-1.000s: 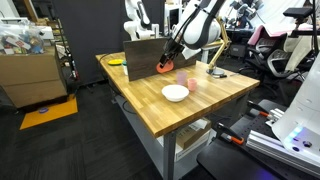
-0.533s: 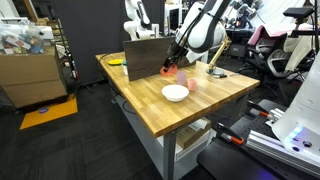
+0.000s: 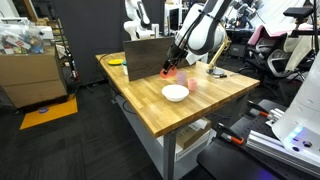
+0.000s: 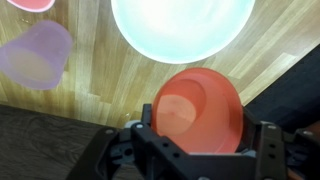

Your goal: Pour the contents in the red cup into the white bowl

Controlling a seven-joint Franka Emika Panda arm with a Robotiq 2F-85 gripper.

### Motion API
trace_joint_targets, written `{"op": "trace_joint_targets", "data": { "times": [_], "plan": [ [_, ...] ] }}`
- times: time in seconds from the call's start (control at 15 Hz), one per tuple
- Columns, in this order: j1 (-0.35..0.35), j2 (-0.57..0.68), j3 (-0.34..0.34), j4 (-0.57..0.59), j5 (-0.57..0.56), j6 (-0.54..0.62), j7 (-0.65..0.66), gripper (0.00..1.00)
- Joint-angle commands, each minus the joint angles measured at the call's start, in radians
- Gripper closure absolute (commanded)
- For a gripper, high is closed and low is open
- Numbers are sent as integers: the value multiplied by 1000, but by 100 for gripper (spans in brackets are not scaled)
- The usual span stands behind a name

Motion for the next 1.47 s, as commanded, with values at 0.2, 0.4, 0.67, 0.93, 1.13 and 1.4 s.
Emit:
{"op": "trace_joint_targets", "data": {
  "times": [0.2,0.4,0.67,0.93,1.13,1.4],
  "plan": [
    [-2,0,0,0,0,0,0,20],
    [-18,10,17,19,-13,-10,10,45],
    [-18,37,22,75,-20,-14,5,45],
    [22,53,-21,92,0,8,1,45],
    [65,36,-80,60,6,40,1,45],
    [140,19,-153,19,17,108,-15,45]
  ]
}}
